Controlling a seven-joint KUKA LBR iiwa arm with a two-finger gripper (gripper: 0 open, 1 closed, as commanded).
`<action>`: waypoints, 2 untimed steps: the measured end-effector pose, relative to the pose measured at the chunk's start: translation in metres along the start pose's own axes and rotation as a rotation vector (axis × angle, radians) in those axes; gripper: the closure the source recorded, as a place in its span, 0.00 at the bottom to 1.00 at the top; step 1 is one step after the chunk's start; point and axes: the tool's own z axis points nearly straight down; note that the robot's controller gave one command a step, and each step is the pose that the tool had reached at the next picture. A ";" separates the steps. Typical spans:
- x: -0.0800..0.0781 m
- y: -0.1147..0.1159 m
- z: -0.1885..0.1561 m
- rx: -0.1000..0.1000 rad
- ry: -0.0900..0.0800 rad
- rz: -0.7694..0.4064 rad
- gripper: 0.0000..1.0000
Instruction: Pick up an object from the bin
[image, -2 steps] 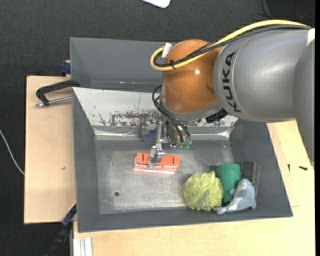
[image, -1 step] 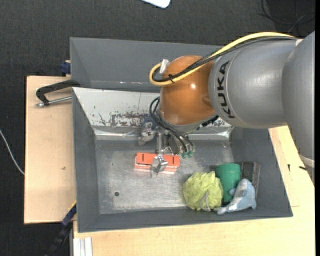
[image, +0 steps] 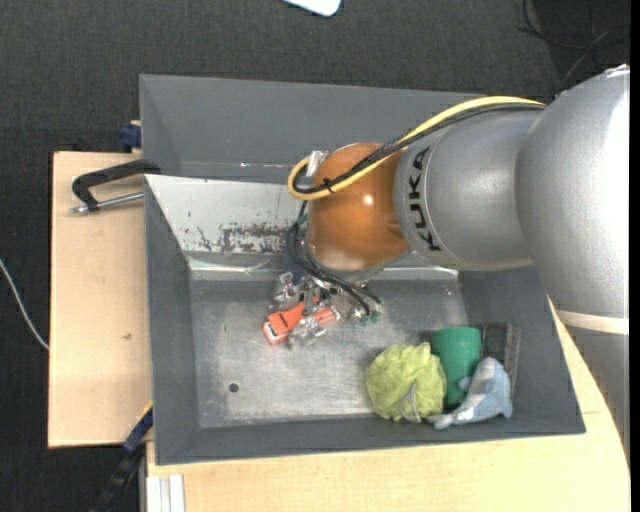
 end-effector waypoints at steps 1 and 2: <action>0.000 0.000 0.000 0.000 0.000 0.000 1.00; 0.005 0.018 -0.128 -0.001 0.006 -0.013 1.00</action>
Offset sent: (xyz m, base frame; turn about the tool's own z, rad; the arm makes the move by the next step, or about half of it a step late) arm -0.0144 0.0127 0.1273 -0.0141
